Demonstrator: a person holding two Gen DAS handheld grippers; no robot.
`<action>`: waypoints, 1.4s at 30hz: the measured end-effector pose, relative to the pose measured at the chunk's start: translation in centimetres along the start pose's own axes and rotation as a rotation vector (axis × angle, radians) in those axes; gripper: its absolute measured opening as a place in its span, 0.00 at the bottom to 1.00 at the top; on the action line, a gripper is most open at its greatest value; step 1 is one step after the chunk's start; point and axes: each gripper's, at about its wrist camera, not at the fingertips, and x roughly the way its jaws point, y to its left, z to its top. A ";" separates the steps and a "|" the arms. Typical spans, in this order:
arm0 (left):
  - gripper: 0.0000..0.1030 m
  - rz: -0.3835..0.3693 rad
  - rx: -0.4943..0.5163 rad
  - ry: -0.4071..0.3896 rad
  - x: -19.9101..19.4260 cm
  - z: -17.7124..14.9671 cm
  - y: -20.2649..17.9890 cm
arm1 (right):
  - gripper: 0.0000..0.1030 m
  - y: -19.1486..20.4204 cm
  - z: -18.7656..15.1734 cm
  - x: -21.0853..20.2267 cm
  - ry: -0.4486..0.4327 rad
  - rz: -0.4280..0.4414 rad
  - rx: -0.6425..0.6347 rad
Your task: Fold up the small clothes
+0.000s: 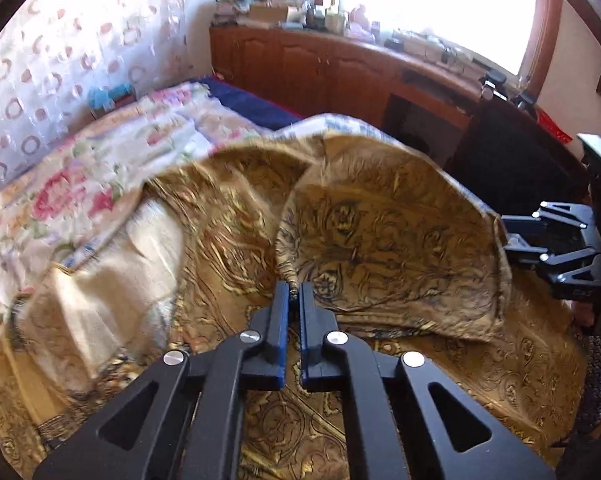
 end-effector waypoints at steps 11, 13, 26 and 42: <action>0.05 0.066 -0.081 -0.080 -4.9 -0.7 2.8 | 0.51 0.2 2.6 -3.5 -0.086 0.043 -0.024; 0.05 0.062 -0.101 -0.058 -4.4 -1.2 3.2 | 0.51 0.7 3.4 -3.6 -0.101 0.043 -0.046; 0.74 0.105 -0.178 -0.132 -8.7 -4.6 6.5 | 0.52 2.9 8.8 4.2 -0.020 0.124 -0.143; 0.74 0.358 -0.349 -0.099 -13.4 -11.1 15.0 | 0.61 4.4 11.3 10.3 0.014 0.081 -0.191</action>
